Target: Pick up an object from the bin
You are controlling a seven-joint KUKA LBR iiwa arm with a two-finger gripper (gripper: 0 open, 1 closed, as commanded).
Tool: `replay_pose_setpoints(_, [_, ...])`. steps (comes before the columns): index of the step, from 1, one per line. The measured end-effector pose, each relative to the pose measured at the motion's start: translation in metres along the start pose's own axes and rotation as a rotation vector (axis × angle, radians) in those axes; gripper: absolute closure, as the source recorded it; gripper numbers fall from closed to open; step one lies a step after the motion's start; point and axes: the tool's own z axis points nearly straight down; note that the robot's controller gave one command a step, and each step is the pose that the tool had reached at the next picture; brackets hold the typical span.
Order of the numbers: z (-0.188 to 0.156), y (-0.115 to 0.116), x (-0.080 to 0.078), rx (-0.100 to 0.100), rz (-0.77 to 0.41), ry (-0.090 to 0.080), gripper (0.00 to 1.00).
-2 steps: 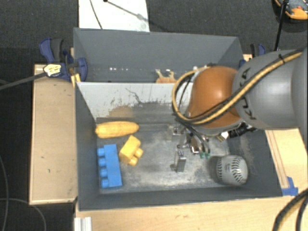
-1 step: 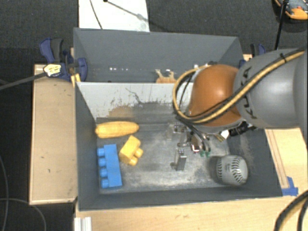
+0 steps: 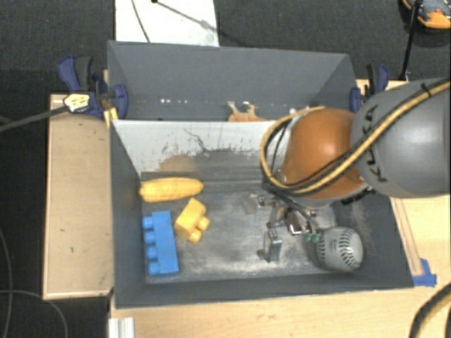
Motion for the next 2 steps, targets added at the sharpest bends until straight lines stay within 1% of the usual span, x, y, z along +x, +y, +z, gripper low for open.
replay_pose_setpoints(1, [-0.013, 0.026, -0.010, 0.001, -0.063, 0.003, 0.00])
replay_pose_setpoints(2, [-0.026, 0.037, -0.017, -0.004, 0.100, 0.000, 0.00])
